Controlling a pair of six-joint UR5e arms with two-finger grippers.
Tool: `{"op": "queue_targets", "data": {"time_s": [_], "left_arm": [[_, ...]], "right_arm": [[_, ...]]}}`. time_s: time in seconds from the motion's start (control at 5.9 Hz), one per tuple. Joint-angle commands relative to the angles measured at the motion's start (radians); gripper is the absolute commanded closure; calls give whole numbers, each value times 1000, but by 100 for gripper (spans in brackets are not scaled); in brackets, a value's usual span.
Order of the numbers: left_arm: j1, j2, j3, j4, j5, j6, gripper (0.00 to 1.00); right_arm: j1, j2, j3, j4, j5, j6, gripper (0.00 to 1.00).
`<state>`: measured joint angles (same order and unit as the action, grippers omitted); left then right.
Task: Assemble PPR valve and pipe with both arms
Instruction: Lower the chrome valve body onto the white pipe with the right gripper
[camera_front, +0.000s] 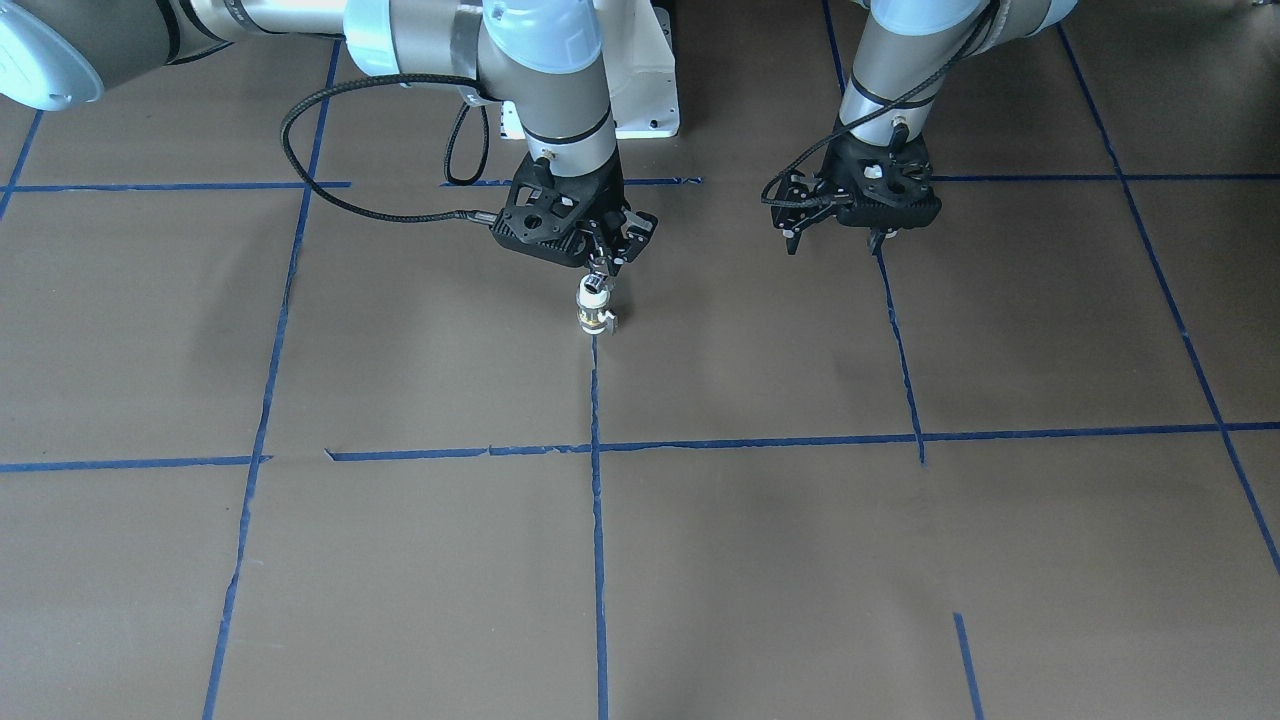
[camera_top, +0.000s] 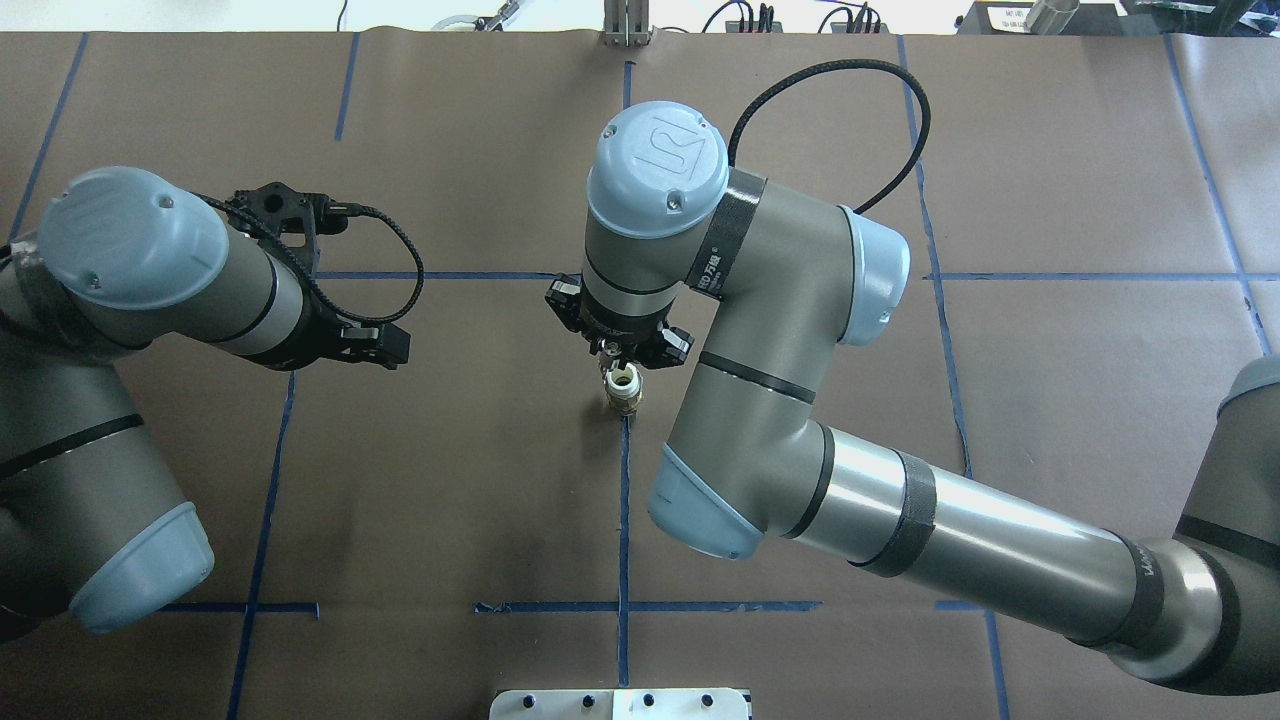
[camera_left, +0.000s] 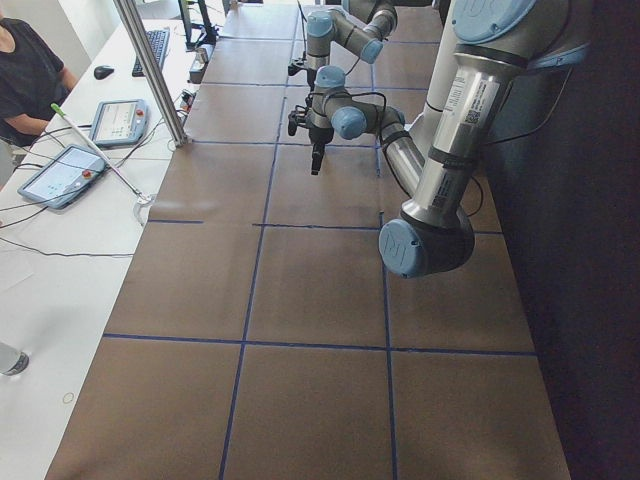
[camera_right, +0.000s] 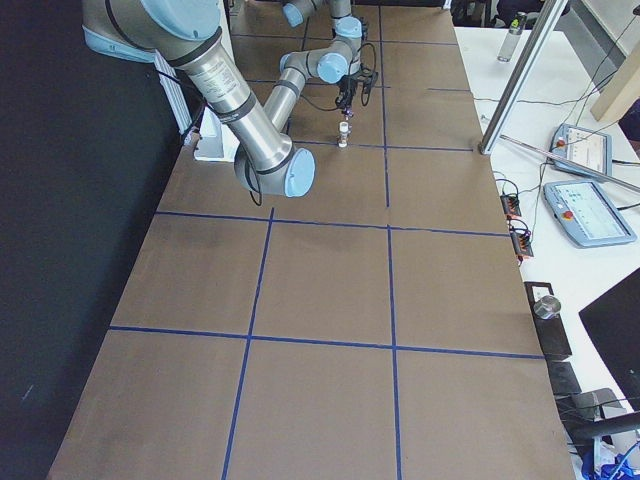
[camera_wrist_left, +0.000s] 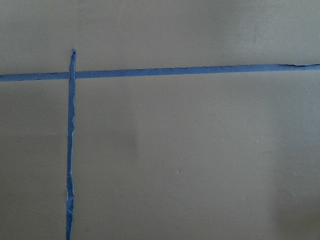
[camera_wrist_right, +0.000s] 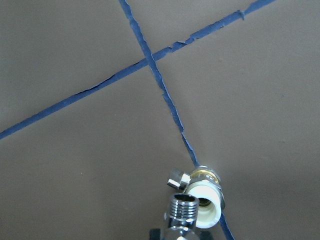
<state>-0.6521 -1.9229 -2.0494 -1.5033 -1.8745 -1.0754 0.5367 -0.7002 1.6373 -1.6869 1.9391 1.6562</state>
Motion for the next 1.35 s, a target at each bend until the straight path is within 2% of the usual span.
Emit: {"op": "queue_targets", "data": {"time_s": [0.0,0.51,0.68,0.85,1.02,1.19], "left_arm": [[0,-4,0,0,0,-1,0],[0,-4,0,-2,0,-3,0],[0,-4,0,-2,0,-3,0],[0,-4,0,-2,0,-3,0],[0,-5,0,-3,0,-6,0],[0,-5,0,-3,0,-18,0]], "right_arm": [[-9,-4,-1,-20,-15,-1,100],[-14,-9,-1,-23,-19,0,99],[-18,-9,-1,-25,-25,-1,94],[-24,-10,-2,-25,-26,0,60],[-30,-13,-2,-25,-28,-1,31],[-30,-12,-2,-28,-26,-3,22]]}}
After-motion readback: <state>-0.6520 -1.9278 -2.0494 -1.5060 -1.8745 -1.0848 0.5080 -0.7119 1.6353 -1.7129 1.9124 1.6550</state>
